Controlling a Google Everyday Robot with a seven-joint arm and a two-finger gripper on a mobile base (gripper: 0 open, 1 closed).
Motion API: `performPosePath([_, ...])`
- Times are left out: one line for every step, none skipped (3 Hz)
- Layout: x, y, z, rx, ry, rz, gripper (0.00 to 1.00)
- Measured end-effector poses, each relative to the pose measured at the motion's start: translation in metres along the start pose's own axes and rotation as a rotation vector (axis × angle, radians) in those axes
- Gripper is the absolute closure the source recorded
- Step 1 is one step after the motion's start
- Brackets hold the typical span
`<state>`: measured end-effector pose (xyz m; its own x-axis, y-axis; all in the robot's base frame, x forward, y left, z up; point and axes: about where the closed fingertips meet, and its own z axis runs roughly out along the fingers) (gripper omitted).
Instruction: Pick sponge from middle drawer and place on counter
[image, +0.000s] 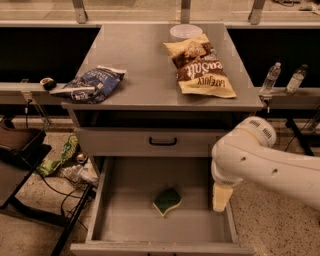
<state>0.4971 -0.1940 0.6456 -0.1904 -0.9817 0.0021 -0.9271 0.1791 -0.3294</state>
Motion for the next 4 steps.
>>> performPosePath([-0.020,0.024,0.067,-0.043,-0.028,-0.162,0.00])
performPosePath([-0.040,0.040,0.125,-0.068,-0.062,-0.326,0.00])
performPosePath([-0.058,0.049,0.175,-0.114,-0.057,-0.460,0.00])
performPosePath([-0.082,0.059,0.213,-0.160,-0.058,-0.573,0.00])
